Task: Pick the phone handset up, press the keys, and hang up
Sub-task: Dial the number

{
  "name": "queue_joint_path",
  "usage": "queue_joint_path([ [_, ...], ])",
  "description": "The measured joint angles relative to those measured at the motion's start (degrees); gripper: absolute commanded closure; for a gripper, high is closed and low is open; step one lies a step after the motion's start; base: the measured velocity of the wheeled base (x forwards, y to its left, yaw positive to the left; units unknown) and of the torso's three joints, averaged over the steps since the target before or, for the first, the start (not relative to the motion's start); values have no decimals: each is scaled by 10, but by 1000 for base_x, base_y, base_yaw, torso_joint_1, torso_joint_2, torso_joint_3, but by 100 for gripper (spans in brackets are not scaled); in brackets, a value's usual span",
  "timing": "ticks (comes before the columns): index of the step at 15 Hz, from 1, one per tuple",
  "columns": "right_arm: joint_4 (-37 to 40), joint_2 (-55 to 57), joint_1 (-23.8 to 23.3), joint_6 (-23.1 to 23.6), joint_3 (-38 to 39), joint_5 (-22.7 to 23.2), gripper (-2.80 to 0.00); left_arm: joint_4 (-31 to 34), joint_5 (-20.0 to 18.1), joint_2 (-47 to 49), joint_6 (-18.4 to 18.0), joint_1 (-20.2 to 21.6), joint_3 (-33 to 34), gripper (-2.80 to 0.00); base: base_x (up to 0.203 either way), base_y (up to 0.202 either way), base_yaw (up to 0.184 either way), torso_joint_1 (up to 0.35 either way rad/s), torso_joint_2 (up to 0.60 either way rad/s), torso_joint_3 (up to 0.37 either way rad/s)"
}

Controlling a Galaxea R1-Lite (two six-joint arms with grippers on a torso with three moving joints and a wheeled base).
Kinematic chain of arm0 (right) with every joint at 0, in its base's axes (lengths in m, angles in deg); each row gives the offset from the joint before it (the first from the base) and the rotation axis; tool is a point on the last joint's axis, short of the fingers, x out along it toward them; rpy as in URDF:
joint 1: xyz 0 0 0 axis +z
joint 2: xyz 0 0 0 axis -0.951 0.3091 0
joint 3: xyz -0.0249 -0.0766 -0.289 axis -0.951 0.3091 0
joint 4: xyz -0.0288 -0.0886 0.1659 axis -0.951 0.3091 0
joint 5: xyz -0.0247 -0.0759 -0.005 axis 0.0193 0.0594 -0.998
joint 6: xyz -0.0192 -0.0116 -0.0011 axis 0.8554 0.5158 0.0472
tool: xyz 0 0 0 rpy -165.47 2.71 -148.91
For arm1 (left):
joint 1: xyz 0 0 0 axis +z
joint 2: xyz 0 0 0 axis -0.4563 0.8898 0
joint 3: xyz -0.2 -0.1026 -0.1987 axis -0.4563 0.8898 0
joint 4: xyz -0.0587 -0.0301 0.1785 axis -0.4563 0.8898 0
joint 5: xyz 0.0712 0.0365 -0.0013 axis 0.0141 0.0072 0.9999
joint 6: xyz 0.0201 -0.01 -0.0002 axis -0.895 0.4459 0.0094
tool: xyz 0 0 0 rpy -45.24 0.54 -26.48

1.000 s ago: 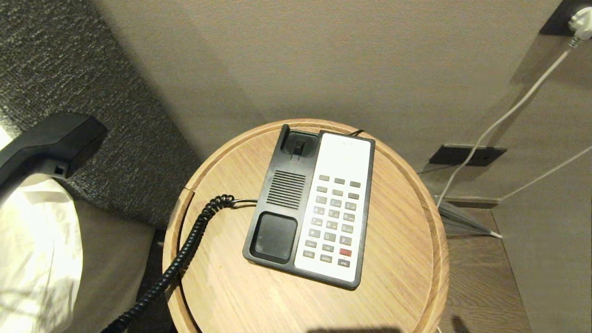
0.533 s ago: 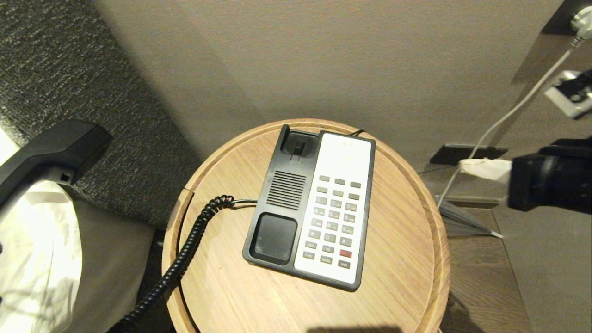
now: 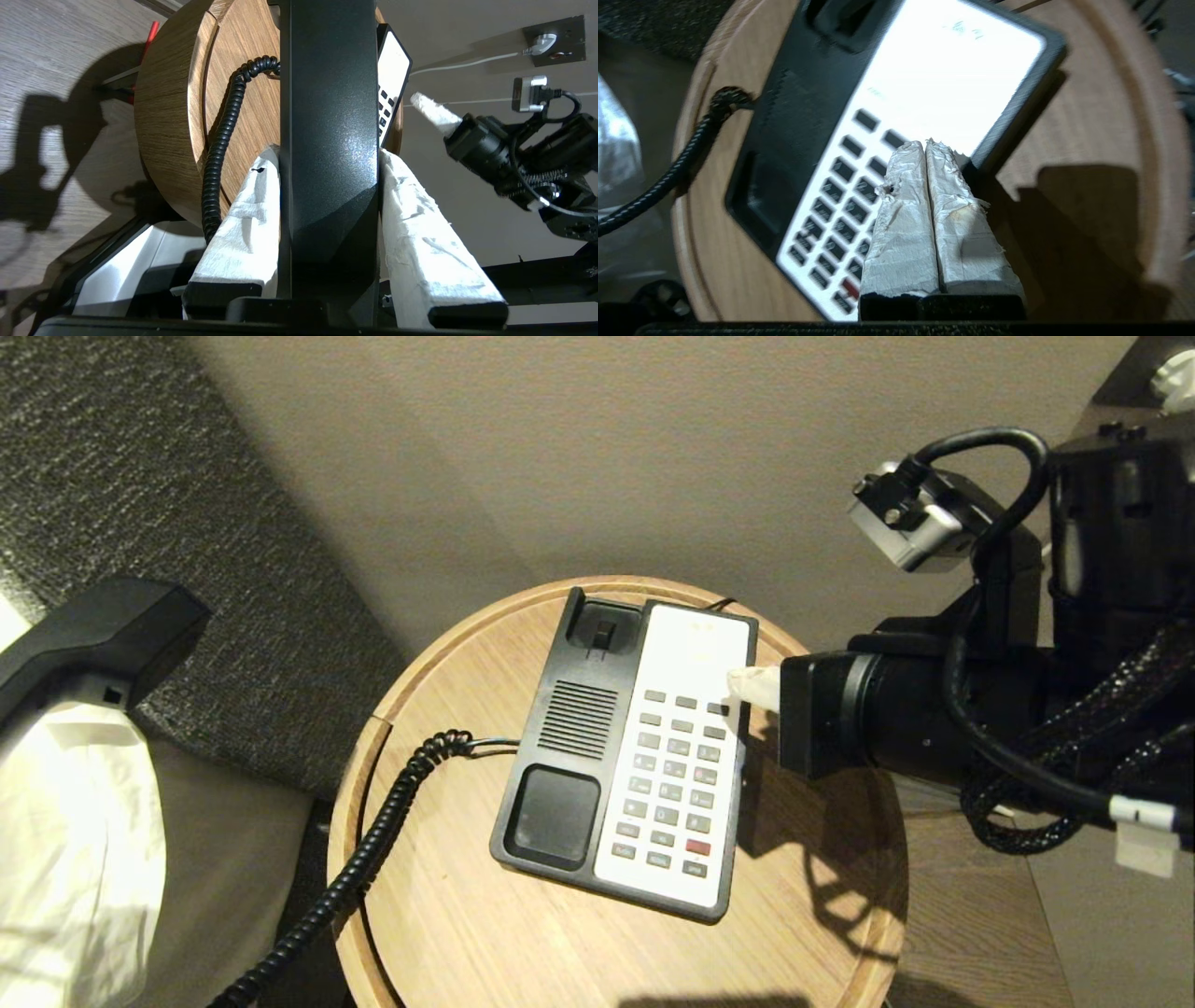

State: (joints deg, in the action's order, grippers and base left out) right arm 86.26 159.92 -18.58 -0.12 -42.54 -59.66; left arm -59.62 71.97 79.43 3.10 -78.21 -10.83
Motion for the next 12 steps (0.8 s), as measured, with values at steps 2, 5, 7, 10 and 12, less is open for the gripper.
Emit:
queue_joint_path([
  [2,7,4,8,-4,7,-13,0,0,0,-2,0,0,1,0,0,0,0,0,0,0],
  [5,34,4,20,-5,9,-14,0,1,-1,-4,0,0,1,0,0,0,0,0,0,0],
  [7,50,1,26,-7,6,-13,0,1,-1,-4,1,0,1,0,0,0,0,0,0,0],
  [10,55,-3,34,-9,9,-14,0,2,-1,-7,1,0,5,0,0,0,0,0,0,0],
  [12,53,-3,36,-9,11,-15,0,2,-1,-8,1,0,6,0,0,0,0,0,0,0],
])
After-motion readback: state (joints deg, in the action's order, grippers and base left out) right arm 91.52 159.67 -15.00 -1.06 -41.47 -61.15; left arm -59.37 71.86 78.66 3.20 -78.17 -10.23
